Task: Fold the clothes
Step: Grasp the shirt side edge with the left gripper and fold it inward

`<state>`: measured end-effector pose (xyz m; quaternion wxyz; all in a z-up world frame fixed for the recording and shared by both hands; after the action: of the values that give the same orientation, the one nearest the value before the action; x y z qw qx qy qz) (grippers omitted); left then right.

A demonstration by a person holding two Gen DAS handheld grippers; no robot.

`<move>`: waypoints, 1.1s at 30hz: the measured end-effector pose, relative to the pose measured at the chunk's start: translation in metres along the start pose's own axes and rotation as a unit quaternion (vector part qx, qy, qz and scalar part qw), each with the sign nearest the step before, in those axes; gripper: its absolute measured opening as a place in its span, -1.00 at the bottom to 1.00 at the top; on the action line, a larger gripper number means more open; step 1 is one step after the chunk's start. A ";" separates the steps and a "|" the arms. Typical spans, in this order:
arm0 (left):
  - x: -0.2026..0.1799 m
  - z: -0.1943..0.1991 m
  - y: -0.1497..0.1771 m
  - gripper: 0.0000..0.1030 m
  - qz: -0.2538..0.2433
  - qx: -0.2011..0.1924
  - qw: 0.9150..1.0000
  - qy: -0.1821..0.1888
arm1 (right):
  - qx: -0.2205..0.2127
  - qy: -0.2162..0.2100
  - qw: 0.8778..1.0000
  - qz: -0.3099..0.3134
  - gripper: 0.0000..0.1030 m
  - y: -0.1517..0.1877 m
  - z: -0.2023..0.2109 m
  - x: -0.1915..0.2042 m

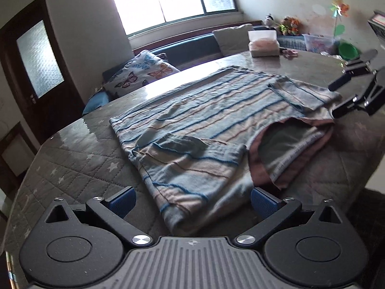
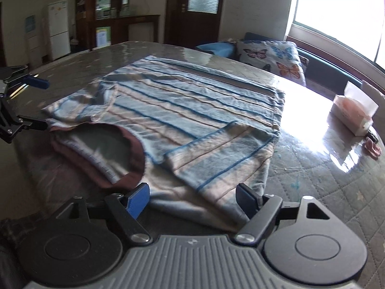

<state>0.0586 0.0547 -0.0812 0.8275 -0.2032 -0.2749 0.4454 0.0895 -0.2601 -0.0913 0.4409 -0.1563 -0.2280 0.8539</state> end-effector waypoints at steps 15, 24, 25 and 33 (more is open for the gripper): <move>-0.020 -0.012 -0.005 0.36 -0.093 0.008 0.995 0.042 | 0.013 0.001 1.000 0.029 0.40 0.005 -0.007 -0.007; -0.009 -0.023 -0.011 -0.16 -0.088 0.030 0.995 0.038 | 0.011 0.006 1.000 0.023 -0.15 -0.002 -0.009 -0.021; -0.010 -0.023 -0.011 -0.16 -0.089 0.030 0.995 0.034 | 0.011 0.005 1.000 0.021 -0.24 -0.003 -0.010 -0.022; -0.016 -0.021 -0.010 -0.16 -0.118 0.023 0.993 -0.002 | 0.008 0.022 1.000 0.016 -0.45 -0.006 -0.014 -0.016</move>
<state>0.0704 0.0341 -0.0961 0.8781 -0.1491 -0.2882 0.3517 0.1089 -0.2664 -0.0991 0.4334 -0.1755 -0.2088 0.8589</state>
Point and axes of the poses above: each gripper's, at about its wrist camera, not at the fingertips, and z roughly against the way its jaws point, x to its left, y to its underside, the point moved 10 cm from there along -z, roughly the way its jaws point, and after that the axes turned 14 degrees about x, right-handed, at the moved point
